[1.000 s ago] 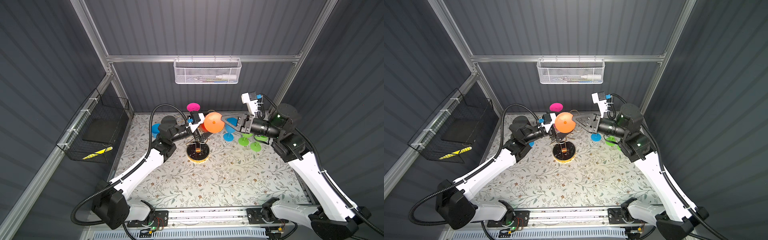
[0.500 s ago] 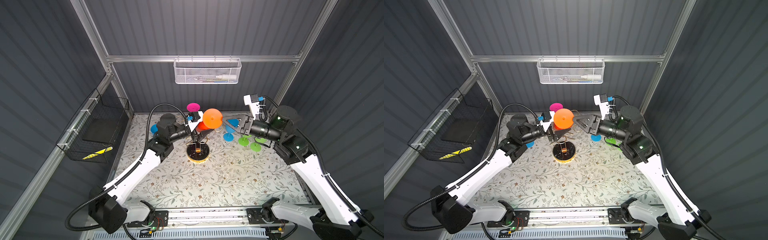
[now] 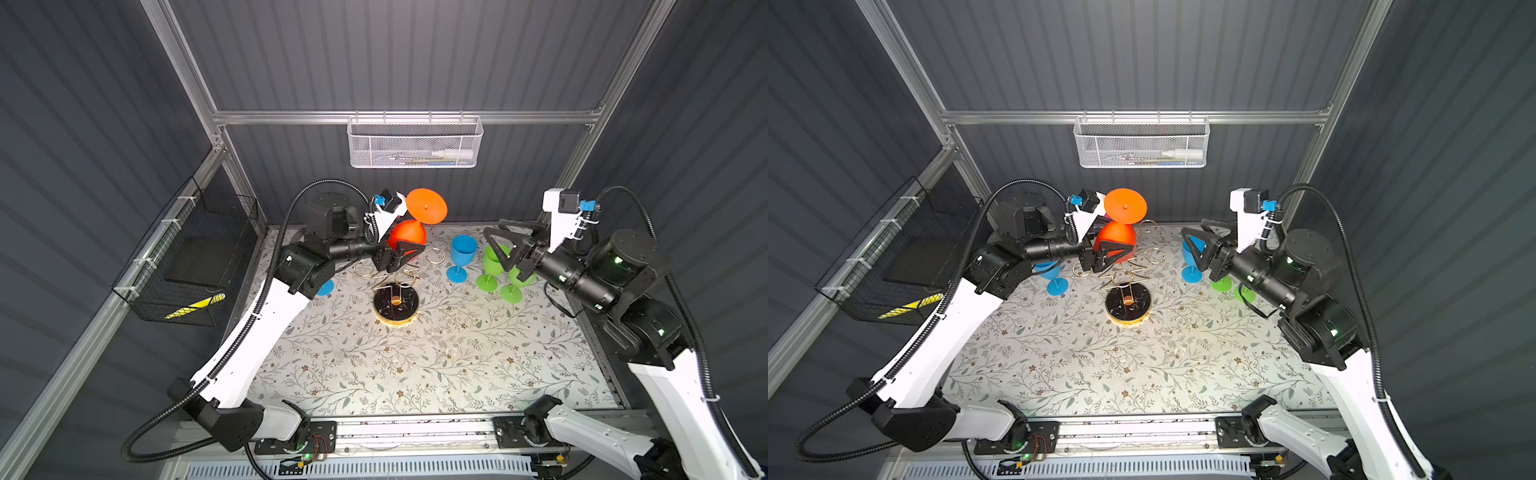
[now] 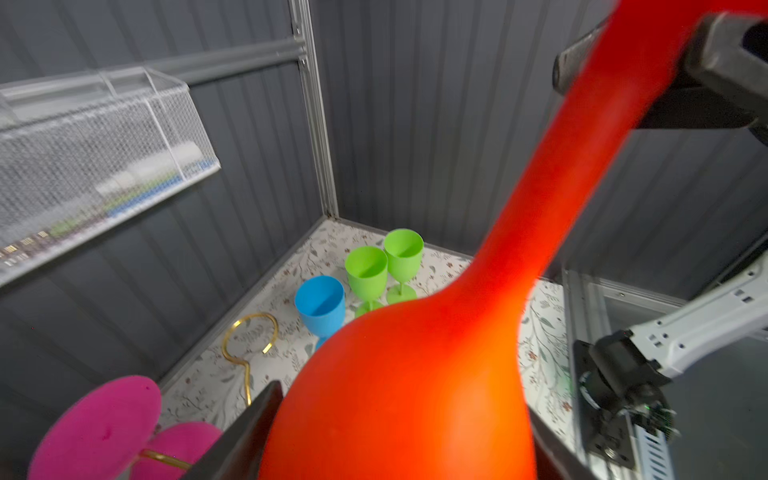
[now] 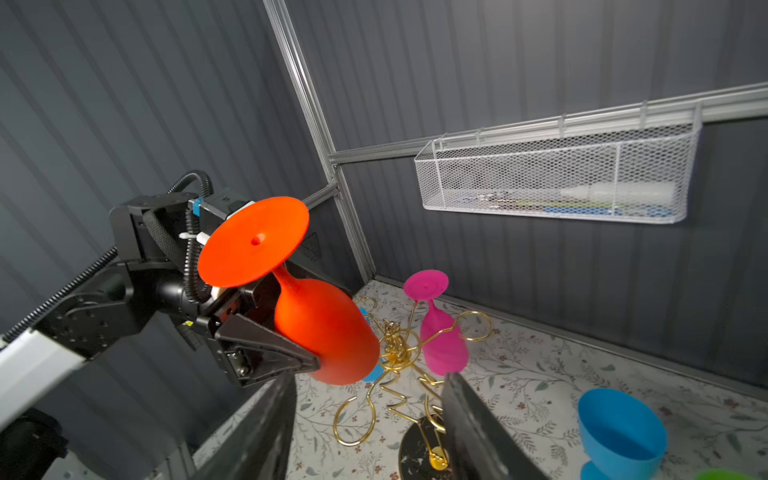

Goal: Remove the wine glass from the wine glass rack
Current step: 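Carry the red glass toward the left gripper while the left gripper reaches to it, then close the left gripper on the red glass bowl while the right holds the base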

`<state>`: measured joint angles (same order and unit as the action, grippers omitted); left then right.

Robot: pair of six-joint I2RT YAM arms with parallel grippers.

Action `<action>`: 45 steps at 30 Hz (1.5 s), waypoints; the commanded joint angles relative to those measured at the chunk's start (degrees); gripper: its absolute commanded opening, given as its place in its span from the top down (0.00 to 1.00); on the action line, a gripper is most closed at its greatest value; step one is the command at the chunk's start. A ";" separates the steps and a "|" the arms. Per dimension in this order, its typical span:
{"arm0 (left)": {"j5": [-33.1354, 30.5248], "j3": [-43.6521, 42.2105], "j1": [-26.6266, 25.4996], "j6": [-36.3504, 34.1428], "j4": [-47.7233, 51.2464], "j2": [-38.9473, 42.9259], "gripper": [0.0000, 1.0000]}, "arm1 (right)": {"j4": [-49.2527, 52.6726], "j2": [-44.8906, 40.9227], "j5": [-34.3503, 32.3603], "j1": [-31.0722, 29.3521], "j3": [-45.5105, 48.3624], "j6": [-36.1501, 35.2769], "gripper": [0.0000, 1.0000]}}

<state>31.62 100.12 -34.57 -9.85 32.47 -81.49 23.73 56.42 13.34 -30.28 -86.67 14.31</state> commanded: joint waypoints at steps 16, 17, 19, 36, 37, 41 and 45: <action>5.35 10.96 -0.06 4.09 23.37 -9.05 0.33 | -8.94 7.27 10.46 -3.93 0.01 -24.31 0.32; 5.62 11.23 -0.06 4.13 23.57 -9.29 0.33 | -8.80 7.38 10.42 -4.26 -0.06 -25.25 0.32; 6.00 11.67 -0.06 4.09 23.86 -9.72 0.33 | -7.86 9.36 9.57 -5.05 -0.91 -27.04 0.31; 7.01 11.24 -0.06 4.03 23.83 -9.74 0.33 | -7.49 16.71 1.05 -6.10 -5.13 -30.61 0.43; 7.09 11.24 -0.06 4.05 23.85 -9.74 0.33 | -7.67 16.79 0.76 -6.03 -5.09 -30.78 0.46; 7.37 11.54 -0.06 3.88 23.82 -9.61 0.33 | -7.60 17.06 0.20 -6.16 -4.96 -31.61 0.60; 7.91 11.77 -0.11 3.78 23.82 -9.47 0.33 | -7.58 17.05 -0.05 -6.25 -4.62 -32.44 0.70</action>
<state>37.32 110.43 -34.41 -5.32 54.70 -91.31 16.99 73.32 14.72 -36.47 -90.35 -18.39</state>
